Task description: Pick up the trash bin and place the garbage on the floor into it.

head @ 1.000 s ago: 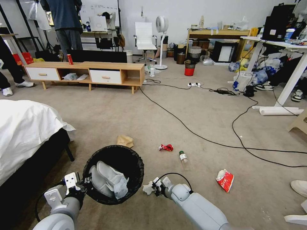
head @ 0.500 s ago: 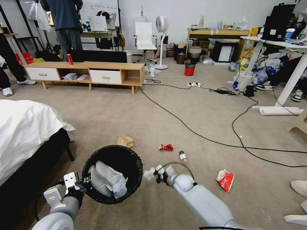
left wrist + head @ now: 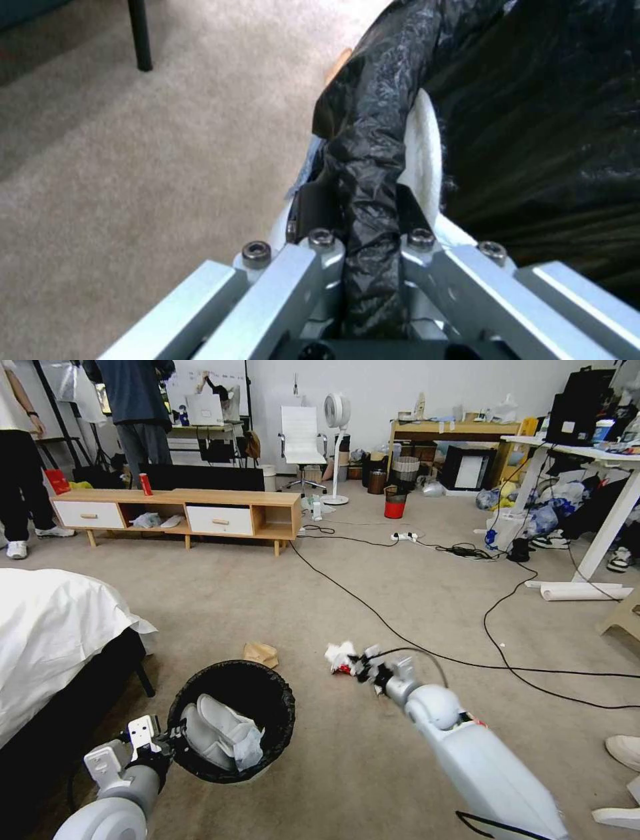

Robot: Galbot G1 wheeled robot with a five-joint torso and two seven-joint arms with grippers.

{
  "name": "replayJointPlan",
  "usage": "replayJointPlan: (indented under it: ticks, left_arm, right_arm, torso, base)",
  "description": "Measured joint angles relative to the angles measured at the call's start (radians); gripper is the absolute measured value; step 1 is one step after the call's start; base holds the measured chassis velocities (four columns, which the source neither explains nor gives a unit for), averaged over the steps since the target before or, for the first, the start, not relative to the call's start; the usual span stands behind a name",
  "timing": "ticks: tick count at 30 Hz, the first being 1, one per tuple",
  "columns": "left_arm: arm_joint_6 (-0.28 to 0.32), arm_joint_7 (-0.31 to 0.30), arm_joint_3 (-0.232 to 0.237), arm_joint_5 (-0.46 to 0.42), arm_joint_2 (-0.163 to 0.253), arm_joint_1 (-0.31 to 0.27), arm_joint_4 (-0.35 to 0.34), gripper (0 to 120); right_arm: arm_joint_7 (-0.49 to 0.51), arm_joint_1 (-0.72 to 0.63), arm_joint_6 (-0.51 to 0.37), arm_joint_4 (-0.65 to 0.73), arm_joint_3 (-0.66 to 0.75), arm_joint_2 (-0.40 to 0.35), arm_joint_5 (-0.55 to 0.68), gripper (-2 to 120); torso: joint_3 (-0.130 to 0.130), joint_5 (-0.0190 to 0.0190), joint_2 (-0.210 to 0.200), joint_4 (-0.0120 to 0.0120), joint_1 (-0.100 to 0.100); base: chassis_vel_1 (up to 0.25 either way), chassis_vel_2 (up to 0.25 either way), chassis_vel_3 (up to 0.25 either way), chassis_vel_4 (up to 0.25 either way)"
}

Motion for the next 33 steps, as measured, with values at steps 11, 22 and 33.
replayJointPlan:
  ticks: [11,22,33]
  left_arm:
    - [0.073,-0.104,-0.002,-0.149,0.020,-0.009,-0.018,3]
    - [0.073,-0.117,0.011,-0.174,0.017,-0.014,0.001,3]
    - [0.072,-0.114,0.024,-0.190,0.011,-0.027,0.016,3]
  right_arm:
    - [-0.051,-0.020,0.043,0.237,0.035,-0.027,0.056,0]
    - [-0.236,-0.043,0.159,0.343,-0.021,-0.082,0.123,0]
    - [-0.409,-0.101,0.241,0.368,-0.132,-0.139,0.155,0]
  torso:
    - [0.000,0.0000,0.000,0.0000,0.000]
    - [0.000,-0.0001,0.000,0.0000,0.000]
    - [0.000,0.0000,0.000,0.0000,0.000]
  base:
    - [0.000,0.000,0.000,0.000]
    - [0.000,0.000,0.000,0.000]
    - [0.000,0.000,0.000,0.000]
